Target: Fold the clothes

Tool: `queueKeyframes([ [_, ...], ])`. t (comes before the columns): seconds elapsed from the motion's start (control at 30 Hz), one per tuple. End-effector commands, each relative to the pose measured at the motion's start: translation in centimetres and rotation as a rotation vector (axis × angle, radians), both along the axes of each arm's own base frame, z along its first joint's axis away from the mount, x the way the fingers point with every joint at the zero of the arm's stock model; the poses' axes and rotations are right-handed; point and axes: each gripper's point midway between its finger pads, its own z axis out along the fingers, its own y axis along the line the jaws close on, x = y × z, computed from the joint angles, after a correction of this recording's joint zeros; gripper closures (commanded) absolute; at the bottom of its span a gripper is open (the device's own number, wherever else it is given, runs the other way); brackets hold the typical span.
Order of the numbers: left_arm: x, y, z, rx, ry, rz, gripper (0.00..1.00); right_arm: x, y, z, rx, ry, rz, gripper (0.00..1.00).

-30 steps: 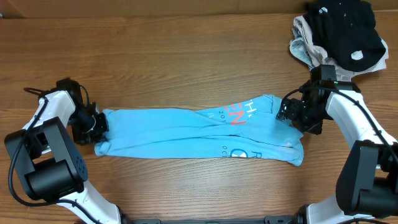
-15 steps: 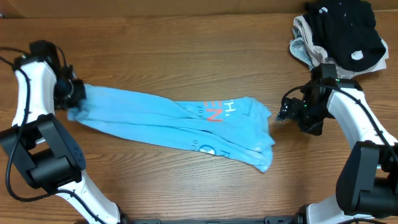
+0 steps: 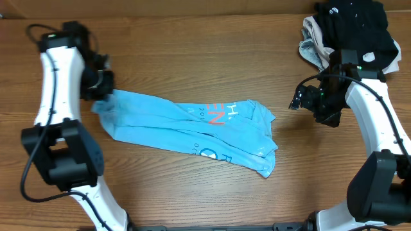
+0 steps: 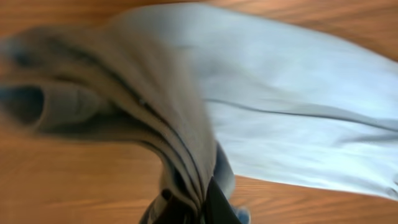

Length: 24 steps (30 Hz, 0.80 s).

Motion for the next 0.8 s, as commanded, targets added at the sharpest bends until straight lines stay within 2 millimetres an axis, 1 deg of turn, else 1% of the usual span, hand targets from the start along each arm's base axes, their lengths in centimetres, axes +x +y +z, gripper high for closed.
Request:
queueKeyframes([
  [0.0,0.6,-4.7,0.6,-0.058,-0.025,-0.144,0.96,0.6,0.0,1.5,0.005,-0.046,-0.011,0.06],
  [0.17,0.5,-9.3,0.6,-0.060,-0.023,-0.271,0.96,0.6,-0.3,1.4,-0.014,-0.046,-0.012,0.05],
  [0.23,0.3,-10.7,0.6,-0.061,-0.022,-0.307,0.96,0.6,-0.5,1.4,-0.026,-0.044,-0.014,0.04],
  [0.37,-0.3,-14.2,0.7,-0.120,-0.019,-0.371,0.96,0.8,-0.7,1.4,-0.034,-0.051,-0.015,0.03],
  [0.43,-0.6,-15.5,0.8,-0.143,-0.017,-0.396,0.96,1.0,-0.7,1.4,-0.035,-0.058,-0.015,0.03],
  [0.5,-1.0,-16.6,0.8,-0.154,-0.011,-0.421,0.96,1.1,-0.7,1.4,-0.035,-0.065,-0.015,0.03],
  [0.57,-1.5,-17.3,0.8,-0.154,0.001,-0.440,0.96,1.2,-0.7,1.4,-0.035,-0.067,-0.015,0.03],
  [0.77,-4.2,-18.5,1.0,-0.151,0.095,-0.481,0.96,1.1,-0.7,1.4,-0.035,-0.062,-0.015,0.03],
])
